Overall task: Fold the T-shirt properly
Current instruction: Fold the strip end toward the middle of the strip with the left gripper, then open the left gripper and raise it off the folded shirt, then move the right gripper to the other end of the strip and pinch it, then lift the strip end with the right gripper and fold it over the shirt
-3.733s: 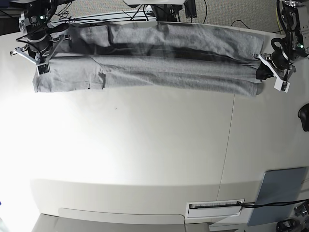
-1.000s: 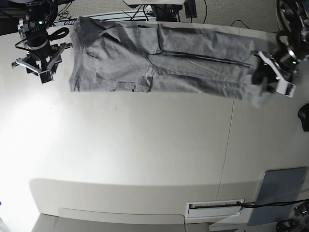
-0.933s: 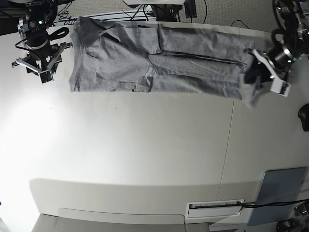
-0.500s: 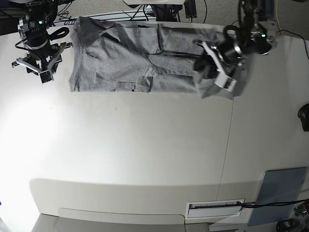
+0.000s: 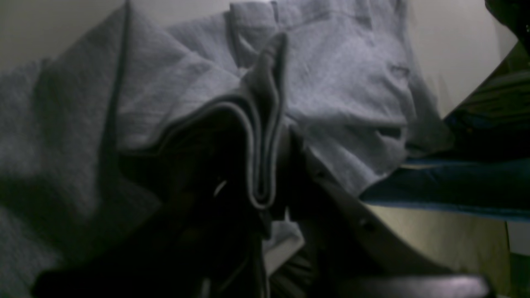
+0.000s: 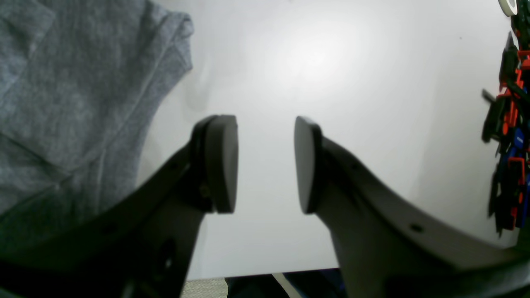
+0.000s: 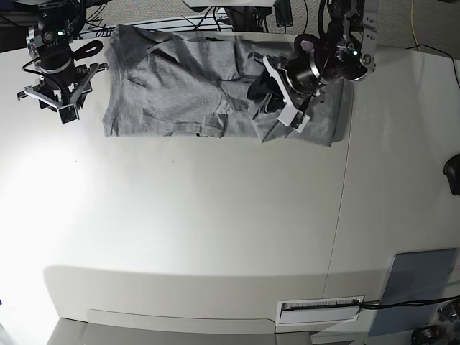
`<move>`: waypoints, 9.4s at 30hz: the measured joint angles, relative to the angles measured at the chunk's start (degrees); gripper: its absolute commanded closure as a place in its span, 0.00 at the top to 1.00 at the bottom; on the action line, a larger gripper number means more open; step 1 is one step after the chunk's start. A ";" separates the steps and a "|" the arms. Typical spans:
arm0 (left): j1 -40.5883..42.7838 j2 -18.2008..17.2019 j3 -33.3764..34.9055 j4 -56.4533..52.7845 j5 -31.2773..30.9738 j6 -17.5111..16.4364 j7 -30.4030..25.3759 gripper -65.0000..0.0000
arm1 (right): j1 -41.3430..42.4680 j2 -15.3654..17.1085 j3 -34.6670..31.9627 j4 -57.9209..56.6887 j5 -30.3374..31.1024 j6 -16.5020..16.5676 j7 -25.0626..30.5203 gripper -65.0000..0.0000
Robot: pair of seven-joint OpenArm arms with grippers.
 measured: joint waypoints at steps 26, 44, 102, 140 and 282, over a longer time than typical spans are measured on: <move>-2.47 1.84 -7.54 -1.42 2.78 -9.11 1.36 0.00 | 0.02 0.00 0.00 0.00 0.00 0.00 0.09 0.35; -7.67 1.77 4.61 -12.66 17.53 -3.08 -5.27 0.00 | 0.02 0.00 0.00 0.00 0.00 0.00 -0.52 0.35; 7.02 -7.23 23.41 -2.99 30.93 6.03 -14.10 0.55 | 0.00 0.00 0.00 0.00 0.00 0.00 0.02 0.35; 0.55 -7.52 23.21 4.96 20.85 -2.78 -12.11 0.54 | 0.00 0.00 0.00 0.00 -0.09 0.00 2.23 0.35; 4.24 -7.21 -15.19 -18.36 8.15 -20.96 -20.28 0.51 | 19.56 -27.93 -42.34 -11.87 33.03 28.11 1.44 0.41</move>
